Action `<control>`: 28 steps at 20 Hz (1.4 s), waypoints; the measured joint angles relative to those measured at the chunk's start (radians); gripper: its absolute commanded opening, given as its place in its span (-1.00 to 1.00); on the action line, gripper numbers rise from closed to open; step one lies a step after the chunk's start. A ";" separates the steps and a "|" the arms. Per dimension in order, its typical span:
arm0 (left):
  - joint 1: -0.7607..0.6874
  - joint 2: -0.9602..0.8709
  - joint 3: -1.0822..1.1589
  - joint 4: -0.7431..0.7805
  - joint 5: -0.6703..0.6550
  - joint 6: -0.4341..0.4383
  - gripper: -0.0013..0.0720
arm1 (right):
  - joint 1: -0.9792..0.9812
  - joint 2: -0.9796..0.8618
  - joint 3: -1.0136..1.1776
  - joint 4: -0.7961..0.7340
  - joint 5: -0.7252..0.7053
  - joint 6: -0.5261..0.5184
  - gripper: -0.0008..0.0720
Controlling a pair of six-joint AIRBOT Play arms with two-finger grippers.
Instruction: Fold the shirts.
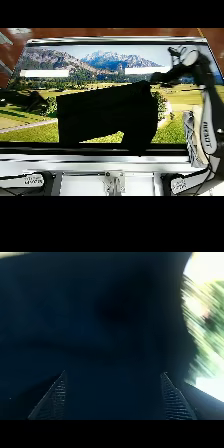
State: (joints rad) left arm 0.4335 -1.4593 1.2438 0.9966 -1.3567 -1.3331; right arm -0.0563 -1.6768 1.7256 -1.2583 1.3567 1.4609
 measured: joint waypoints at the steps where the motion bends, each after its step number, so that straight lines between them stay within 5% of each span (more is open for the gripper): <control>1: 0.033 0.026 -0.012 0.020 -0.042 0.009 0.88 | -0.041 0.023 -0.006 -0.013 0.078 -0.008 0.91; 6: 0.140 0.173 -0.316 0.077 -0.100 0.079 0.97 | -0.193 0.132 -0.187 0.055 0.251 -0.034 0.91; 17: 0.092 0.253 -0.814 -0.122 0.129 0.237 0.92 | -0.172 0.198 -0.435 0.168 0.117 -0.069 0.91; 19: 0.058 0.247 -0.834 -0.160 0.181 0.239 -0.15 | -0.165 0.200 -0.439 0.175 0.107 -0.074 0.91; 22: 0.024 0.243 -0.846 -0.229 0.282 0.241 -0.81 | -0.161 0.200 -0.443 0.175 0.098 -0.075 0.91; 28: 0.005 0.243 -0.852 -0.298 0.309 0.245 -0.86 | -0.167 0.200 -0.479 0.122 0.103 -0.078 0.91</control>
State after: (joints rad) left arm 0.4381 -1.2167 0.3920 0.6987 -1.0481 -1.0882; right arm -0.2234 -1.4769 1.2465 -1.1358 1.4593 1.3830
